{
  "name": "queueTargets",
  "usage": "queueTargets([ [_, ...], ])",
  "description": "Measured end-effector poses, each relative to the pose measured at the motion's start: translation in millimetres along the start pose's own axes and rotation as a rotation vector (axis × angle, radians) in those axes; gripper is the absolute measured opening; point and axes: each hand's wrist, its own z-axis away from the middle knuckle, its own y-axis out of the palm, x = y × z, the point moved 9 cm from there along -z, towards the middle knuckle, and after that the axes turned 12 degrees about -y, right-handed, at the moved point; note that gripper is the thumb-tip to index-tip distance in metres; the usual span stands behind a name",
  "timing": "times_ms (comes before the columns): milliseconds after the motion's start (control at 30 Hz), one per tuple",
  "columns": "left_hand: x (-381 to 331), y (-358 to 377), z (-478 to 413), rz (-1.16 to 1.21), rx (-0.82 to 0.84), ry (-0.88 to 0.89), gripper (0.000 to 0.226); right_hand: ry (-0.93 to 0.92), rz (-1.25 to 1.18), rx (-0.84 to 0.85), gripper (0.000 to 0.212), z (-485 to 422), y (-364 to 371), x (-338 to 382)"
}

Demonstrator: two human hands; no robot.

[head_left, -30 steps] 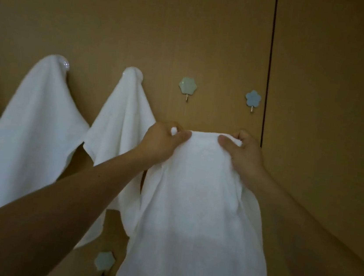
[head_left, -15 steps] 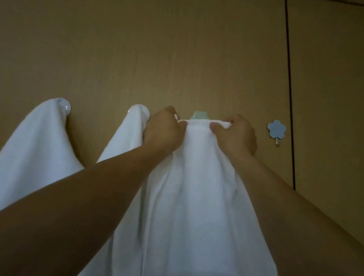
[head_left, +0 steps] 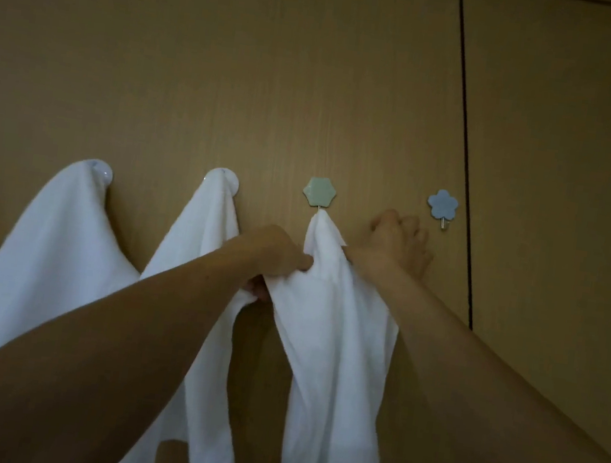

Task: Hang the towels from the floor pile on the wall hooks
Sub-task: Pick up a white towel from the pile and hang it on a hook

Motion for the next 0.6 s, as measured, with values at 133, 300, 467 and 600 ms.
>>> queueTargets([
  [133, -11.9, 6.8, 26.9, -0.357, -0.334, 0.161, 0.039, -0.338, 0.076, -0.257, 0.035, 30.3, -13.8, 24.9],
  [300, -41.5, -0.4, 63.1, -0.253, -0.692, 0.515, 0.033, -0.404, -0.262, -0.015, 0.026, 44.8, 18.6, 22.6],
  [467, -32.0, -18.0, 42.8, 0.291, -0.438, 0.432, 0.037, -0.367, -0.273, 0.053, 0.053, 46.4, 25.7, 25.5],
  [600, -43.2, -11.8, 29.3, 0.172, -0.395, 0.368, 0.079, -0.327, -0.268, 0.091, 0.063, 35.9, 34.8, 30.2],
])
